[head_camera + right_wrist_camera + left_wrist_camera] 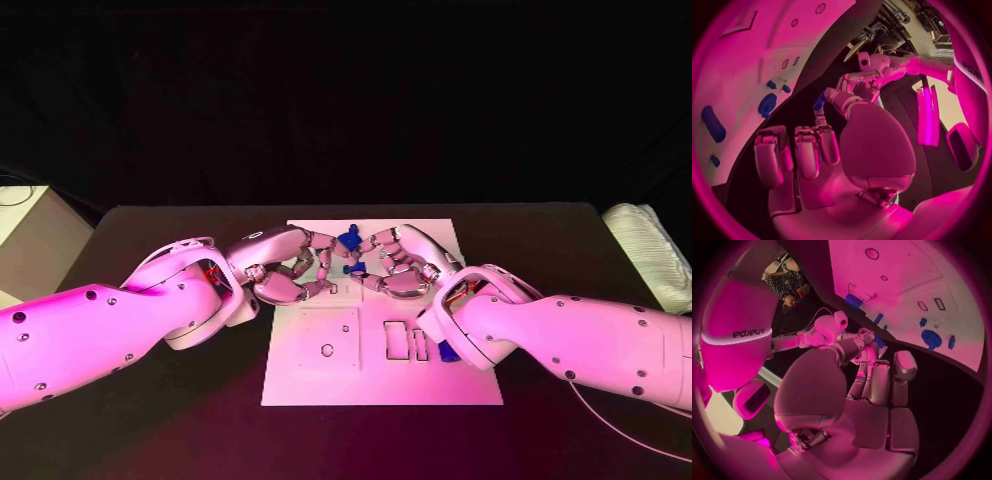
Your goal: Assemble the parts on the task board
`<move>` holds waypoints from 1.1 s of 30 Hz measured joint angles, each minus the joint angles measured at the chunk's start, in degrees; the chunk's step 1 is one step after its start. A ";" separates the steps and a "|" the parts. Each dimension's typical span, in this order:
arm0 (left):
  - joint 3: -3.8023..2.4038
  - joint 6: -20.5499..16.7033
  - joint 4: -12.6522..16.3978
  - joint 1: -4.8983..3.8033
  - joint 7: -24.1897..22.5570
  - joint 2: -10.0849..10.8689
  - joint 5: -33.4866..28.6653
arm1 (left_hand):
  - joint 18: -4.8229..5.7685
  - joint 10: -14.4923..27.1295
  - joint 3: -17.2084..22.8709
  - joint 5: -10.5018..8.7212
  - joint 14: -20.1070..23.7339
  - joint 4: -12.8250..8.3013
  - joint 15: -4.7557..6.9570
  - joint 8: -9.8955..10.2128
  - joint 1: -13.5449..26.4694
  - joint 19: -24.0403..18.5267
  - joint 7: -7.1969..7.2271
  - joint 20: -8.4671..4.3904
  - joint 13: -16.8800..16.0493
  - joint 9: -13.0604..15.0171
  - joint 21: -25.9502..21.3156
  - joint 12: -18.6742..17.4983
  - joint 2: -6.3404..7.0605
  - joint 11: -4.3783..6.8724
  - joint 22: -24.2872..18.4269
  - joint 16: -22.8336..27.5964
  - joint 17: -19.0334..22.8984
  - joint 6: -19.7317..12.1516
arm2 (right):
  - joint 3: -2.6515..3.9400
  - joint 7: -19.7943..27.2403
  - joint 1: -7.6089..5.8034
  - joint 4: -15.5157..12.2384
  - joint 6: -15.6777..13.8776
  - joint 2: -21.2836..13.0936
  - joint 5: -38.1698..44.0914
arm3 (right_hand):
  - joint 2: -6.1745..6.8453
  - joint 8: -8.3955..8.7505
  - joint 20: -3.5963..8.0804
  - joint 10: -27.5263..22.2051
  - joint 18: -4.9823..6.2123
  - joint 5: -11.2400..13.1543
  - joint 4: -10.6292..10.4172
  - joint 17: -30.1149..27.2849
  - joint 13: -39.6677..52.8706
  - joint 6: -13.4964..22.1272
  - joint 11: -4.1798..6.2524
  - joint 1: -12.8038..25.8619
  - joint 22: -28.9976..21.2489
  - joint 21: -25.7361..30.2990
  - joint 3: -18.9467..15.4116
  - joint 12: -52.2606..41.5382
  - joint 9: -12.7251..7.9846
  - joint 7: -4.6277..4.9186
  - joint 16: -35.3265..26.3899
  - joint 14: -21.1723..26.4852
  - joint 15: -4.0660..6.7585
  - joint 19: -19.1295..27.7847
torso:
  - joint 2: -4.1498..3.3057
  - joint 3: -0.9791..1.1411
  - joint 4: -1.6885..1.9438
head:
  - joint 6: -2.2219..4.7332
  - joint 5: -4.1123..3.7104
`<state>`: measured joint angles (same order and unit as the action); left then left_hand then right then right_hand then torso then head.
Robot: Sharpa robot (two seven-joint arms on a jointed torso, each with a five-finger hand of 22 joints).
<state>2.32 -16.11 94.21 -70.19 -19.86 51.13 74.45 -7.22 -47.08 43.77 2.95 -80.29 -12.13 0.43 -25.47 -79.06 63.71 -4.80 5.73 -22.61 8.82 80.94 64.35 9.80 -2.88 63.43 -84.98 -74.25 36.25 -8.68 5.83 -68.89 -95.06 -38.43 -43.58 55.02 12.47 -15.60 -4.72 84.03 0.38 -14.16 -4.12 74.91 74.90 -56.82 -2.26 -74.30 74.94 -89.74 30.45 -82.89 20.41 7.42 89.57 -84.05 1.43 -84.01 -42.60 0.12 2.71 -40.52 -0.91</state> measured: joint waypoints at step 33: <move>-0.02 1.96 -0.81 -0.52 5.95 -2.85 5.55 | 0.19 0.22 1.86 0.00 -2.04 -0.21 0.40 -0.59 -0.15 3.27 0.11 -0.60 -8.04 0.09 1.10 2.26 1.00 0.21 3.11 -1.37 -0.70 1.56 | -0.01 -0.35 -0.06 -0.54 0.90 0.23 -0.19 | 0.00 -0.11 0.00 0.00 0.00 0.00 0.00 -0.01 0.00 0.01 0.00 0.00 -0.03 0.00 0.00 0.00 -0.03 0.01 0.22 0.00 0.00 0.00 | 0.03 -0.01 0.00 | -0.64 -0.09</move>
<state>2.31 -14.15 93.39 -70.70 -13.91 48.28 79.99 -7.03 -46.86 45.63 2.95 -82.33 -12.33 0.83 -26.06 -79.21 66.98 -4.69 5.13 -30.65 8.92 82.04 66.61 10.80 -2.67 66.54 -86.35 -74.95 37.81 -8.69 5.48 -68.95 -95.60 -37.53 -43.35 54.83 12.47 -15.71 -4.72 84.03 0.38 -14.16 -4.12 74.90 74.90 -56.81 -2.26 -74.30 74.91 -89.74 30.45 -82.89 20.38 7.43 89.79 -84.05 1.43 -84.01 -42.57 0.10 2.71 -41.15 -1.00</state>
